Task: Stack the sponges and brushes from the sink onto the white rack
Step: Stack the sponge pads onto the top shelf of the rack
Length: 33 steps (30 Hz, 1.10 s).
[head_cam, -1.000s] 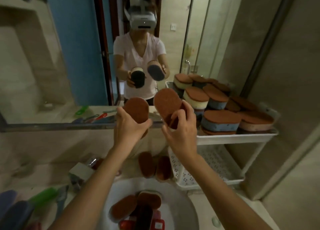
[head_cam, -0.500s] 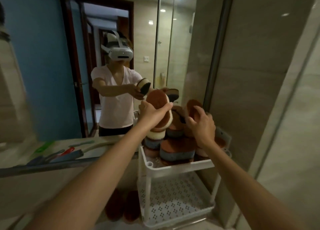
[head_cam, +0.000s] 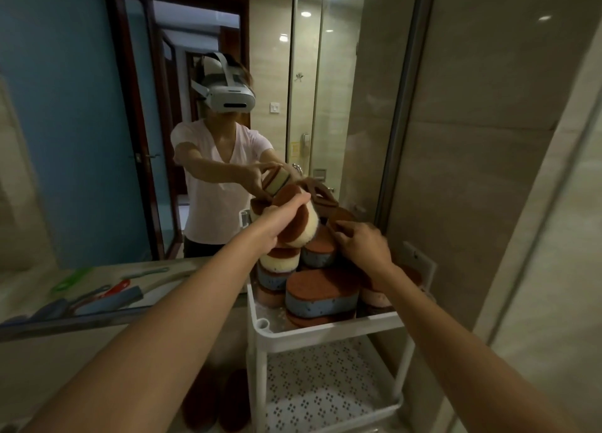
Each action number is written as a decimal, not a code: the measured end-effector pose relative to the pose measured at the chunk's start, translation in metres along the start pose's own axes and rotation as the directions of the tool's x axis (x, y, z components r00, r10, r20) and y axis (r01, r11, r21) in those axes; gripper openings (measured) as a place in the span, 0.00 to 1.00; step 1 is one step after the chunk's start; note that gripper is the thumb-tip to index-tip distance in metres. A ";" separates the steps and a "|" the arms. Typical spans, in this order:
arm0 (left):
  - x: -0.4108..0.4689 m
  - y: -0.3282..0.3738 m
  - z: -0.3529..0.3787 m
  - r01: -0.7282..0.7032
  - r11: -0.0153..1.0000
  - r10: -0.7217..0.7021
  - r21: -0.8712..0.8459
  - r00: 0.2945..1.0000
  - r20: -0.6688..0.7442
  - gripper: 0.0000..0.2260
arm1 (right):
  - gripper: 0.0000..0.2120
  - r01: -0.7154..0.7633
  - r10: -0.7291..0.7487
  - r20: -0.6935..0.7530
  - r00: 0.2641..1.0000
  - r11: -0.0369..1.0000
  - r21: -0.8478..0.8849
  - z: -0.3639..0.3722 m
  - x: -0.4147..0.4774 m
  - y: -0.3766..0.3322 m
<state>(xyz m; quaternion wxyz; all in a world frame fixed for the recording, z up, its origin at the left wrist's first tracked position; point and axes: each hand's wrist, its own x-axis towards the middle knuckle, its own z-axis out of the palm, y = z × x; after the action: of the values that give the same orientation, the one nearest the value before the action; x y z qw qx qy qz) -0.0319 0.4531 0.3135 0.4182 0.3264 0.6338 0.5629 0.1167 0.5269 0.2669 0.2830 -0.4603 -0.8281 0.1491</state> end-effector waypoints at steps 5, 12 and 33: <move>0.003 -0.001 0.000 0.003 1.000 -0.003 0.006 1.000 0.004 0.39 | 0.16 0.041 -0.035 0.072 0.997 0.995 -0.094 0.004 0.003 0.003; 0.006 -0.001 0.003 -0.032 0.998 0.031 0.060 0.999 0.007 0.40 | 0.15 0.054 -0.057 0.108 0.993 0.998 0.029 -0.008 -0.001 -0.007; 0.012 -0.017 0.052 -0.431 0.470 0.421 0.770 0.876 0.234 0.21 | 0.23 -0.036 0.085 -0.208 0.974 0.973 0.227 -0.044 -0.022 0.037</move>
<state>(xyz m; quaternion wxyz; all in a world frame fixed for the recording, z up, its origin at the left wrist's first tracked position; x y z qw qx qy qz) 0.0100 0.4843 0.2943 0.0753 0.6292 0.7136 0.2988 0.1775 0.5276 0.2763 0.4162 -0.4645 -0.7561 0.1982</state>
